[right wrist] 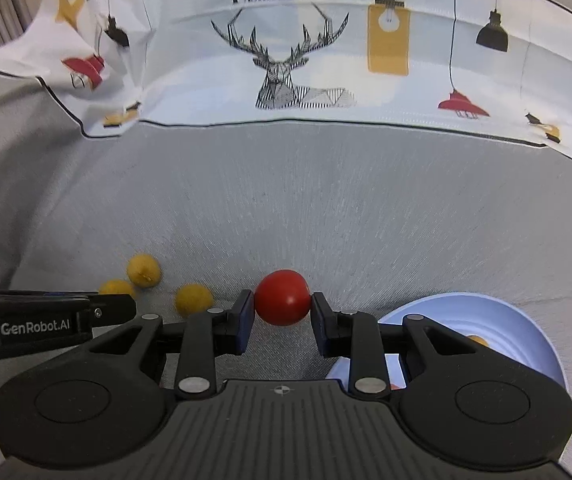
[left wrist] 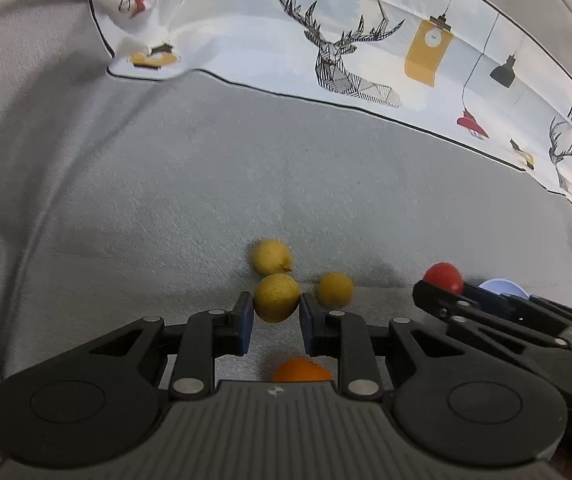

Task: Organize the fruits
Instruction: 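Carry the yellow fruit and red tomato over the blue plate with both grippers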

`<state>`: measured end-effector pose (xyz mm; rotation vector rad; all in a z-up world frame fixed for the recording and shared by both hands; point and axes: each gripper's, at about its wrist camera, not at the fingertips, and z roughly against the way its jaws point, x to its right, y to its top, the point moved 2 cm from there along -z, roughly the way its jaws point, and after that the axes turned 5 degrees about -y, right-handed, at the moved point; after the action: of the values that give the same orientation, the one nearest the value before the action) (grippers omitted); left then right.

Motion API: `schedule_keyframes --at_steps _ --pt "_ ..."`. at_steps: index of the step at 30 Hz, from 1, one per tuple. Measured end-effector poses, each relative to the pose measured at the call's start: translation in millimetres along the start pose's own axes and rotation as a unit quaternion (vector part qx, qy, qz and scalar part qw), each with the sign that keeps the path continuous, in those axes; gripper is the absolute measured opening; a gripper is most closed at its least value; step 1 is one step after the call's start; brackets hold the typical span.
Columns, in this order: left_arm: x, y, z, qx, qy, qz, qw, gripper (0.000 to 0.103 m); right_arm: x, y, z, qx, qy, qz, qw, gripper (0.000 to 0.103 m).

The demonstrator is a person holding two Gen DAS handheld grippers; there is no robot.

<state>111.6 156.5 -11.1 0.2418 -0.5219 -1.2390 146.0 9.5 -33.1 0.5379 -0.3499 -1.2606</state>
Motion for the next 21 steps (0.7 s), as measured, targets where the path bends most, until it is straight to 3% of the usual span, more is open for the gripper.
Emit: schedule_keyframes --at_steps 17,21 --pt "21.2 -0.1 32.2 0.024 0.016 -0.031 0.9991 0.027 5.6 -0.8 28.8 0.027 0.014 -0.009 0.999 0.032" --pt "26.4 -3.4 27.6 0.015 0.018 -0.042 0.9989 0.027 9.2 -1.1 32.7 0.029 0.012 -0.008 0.999 0.032"
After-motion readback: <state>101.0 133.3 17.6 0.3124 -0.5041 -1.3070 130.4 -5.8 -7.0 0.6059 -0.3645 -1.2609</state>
